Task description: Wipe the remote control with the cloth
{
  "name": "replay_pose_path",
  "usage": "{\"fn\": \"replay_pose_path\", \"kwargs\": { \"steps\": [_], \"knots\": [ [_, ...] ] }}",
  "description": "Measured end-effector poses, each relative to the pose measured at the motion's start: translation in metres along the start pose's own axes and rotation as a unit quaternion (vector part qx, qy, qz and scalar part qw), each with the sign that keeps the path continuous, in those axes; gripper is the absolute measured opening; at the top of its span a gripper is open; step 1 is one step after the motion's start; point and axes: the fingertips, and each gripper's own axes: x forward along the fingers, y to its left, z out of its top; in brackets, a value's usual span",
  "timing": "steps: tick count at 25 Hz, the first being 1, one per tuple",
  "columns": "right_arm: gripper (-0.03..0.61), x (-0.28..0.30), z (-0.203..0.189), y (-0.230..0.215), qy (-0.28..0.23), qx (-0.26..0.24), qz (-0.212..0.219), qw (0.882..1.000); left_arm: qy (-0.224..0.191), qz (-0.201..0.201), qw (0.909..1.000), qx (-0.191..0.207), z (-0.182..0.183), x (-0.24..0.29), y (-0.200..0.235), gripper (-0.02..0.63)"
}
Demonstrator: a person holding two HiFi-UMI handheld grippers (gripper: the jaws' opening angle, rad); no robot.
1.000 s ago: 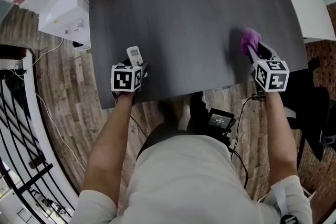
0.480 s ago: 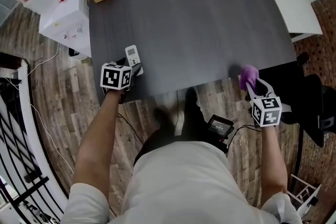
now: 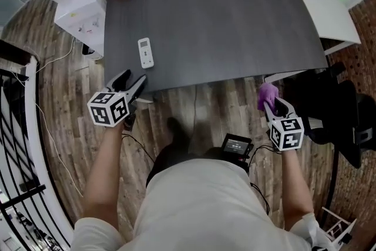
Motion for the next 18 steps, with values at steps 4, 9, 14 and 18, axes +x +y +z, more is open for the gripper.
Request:
{"fn": "replay_pose_path", "kwargs": {
  "steps": [4,9,14,18],
  "knots": [
    [0.129,-0.016,-0.016,0.04,-0.025,-0.058,0.068,0.996,-0.112,-0.072,0.9854,-0.106,-0.03,-0.085,-0.093,0.265],
    [0.129,-0.063,-0.047,0.078,-0.059,-0.098,0.136,0.984,-0.196,-0.104,0.952,-0.211,-0.107,-0.177,-0.207,0.075],
    [0.129,-0.121,-0.066,0.101,-0.082,-0.077,0.185,0.976,-0.218,-0.106,0.9401,-0.24,-0.148,-0.241,-0.273,0.031],
    [0.129,-0.167,-0.06,0.118,-0.101,-0.011,0.234,0.967,-0.223,-0.127,0.937,-0.237,-0.146,-0.262,-0.3,0.031]
  ]
}}
